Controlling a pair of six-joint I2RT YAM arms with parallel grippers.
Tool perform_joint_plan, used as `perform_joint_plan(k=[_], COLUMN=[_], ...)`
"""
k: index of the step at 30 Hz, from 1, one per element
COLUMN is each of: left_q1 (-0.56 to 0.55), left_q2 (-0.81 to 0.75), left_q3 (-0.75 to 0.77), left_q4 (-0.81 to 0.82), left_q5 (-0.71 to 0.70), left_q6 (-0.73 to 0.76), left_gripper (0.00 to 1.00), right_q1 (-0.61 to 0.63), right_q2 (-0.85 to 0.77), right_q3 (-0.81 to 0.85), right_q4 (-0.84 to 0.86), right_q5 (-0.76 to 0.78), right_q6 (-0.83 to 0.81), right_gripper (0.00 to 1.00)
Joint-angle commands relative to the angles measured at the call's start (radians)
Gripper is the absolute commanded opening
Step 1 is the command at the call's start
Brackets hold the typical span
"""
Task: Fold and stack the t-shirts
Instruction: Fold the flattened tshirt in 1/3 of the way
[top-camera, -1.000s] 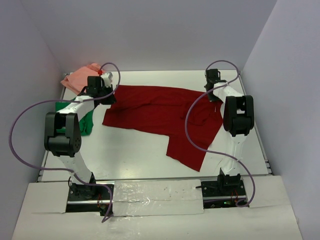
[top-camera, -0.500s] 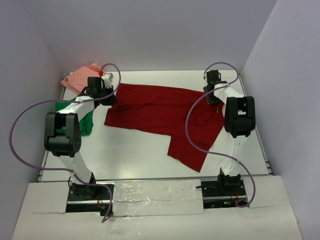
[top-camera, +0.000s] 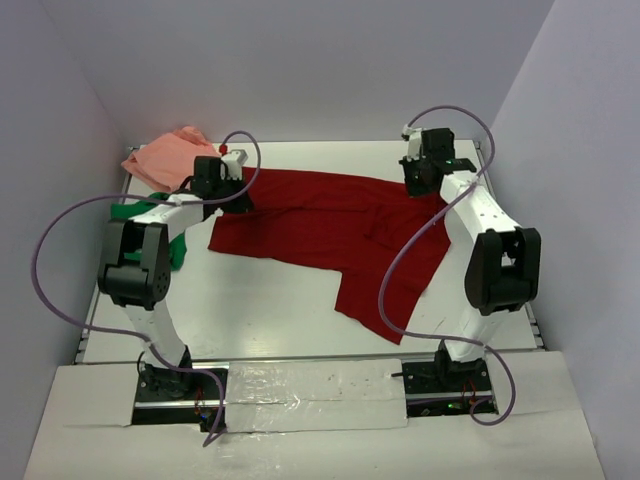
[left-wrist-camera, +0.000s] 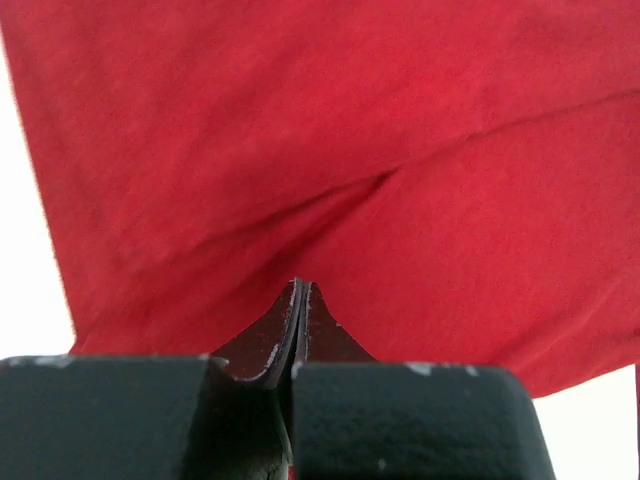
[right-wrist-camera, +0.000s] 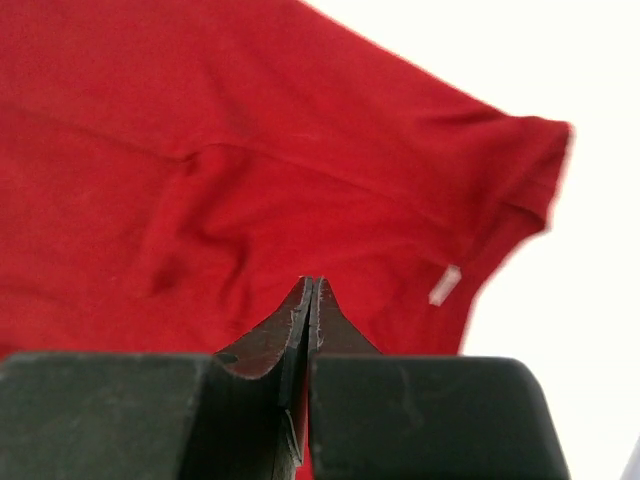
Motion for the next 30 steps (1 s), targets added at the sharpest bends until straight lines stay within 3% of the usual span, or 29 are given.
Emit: perform_joint_plan(k=[1, 11, 30], left_q1=[-0.035, -0.090, -0.055], left_q2=[0.077, 0.315, 0.527], left_q3=[0.092, 0.353, 0.670], left_q4=[0.046, -0.163, -0.249], left_q5=[0.012, -0.186, -0.321], left_q6=[-0.022, -0.049, -0.111], left_gripper=[0.00, 0.00, 0.00], right_q1=[0.037, 0.070, 0.111], right_q2=[0.076, 0.234, 0.110], right_q3=[0.033, 0.165, 0.143], right_q4=[-0.090, -0.255, -0.308], right_q5=[-0.037, 0.003, -0.009], right_q6=[0.023, 0.061, 0.064], right_gripper=[0.00, 0.00, 0.00])
